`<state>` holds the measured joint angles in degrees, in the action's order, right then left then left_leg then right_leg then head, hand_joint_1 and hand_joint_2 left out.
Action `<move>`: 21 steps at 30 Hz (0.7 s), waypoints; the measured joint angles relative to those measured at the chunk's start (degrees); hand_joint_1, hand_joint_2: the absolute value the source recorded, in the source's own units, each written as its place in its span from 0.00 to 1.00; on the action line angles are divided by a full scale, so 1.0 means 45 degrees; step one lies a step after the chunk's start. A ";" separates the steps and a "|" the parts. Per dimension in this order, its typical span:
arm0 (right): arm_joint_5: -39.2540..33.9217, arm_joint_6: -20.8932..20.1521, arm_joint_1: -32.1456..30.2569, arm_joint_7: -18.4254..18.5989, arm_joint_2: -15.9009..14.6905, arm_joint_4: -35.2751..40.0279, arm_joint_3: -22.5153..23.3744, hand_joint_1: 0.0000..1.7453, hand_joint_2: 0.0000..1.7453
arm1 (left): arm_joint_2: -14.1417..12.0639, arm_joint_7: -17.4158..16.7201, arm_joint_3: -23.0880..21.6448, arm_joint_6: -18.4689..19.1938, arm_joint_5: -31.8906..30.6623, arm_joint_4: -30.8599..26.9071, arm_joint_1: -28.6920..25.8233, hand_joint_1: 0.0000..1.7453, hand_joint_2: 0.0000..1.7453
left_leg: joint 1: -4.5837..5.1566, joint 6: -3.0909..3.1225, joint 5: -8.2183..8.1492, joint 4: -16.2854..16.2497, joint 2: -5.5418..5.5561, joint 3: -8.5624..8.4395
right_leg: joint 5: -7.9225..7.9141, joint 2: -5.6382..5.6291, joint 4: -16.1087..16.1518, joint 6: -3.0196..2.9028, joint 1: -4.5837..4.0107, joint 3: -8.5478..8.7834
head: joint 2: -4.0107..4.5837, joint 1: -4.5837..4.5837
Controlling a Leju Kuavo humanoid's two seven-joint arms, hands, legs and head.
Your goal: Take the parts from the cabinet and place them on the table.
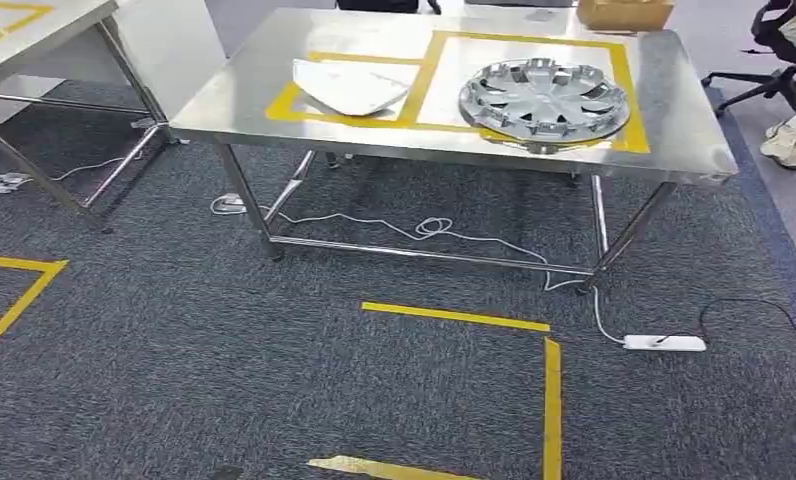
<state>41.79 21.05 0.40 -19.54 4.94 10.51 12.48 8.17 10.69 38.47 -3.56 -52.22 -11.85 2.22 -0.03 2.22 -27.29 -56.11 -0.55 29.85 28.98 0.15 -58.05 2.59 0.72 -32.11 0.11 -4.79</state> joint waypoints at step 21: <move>0.0005 0.0000 -0.0007 0.0024 -0.0029 -0.0005 0.0005 0.00 0.00 | 0.0039 0.0010 0.0068 0.0063 0.0005 0.0000 -0.0013 0.00 0.00 | -0.0038 -0.0639 -0.1613 -0.3988 0.0047 0.1754 | -0.0189 0.0040 0.0376 -0.0607 -0.0009 0.0445 | 0.0000 -0.0010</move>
<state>41.81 21.05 0.37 -19.43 4.81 10.49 12.50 8.35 10.73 38.77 -3.28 -52.19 -11.85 2.16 -0.20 -0.65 -34.55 -74.06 -0.34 37.75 28.13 0.33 -56.36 -0.14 0.68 -30.10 0.11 -4.83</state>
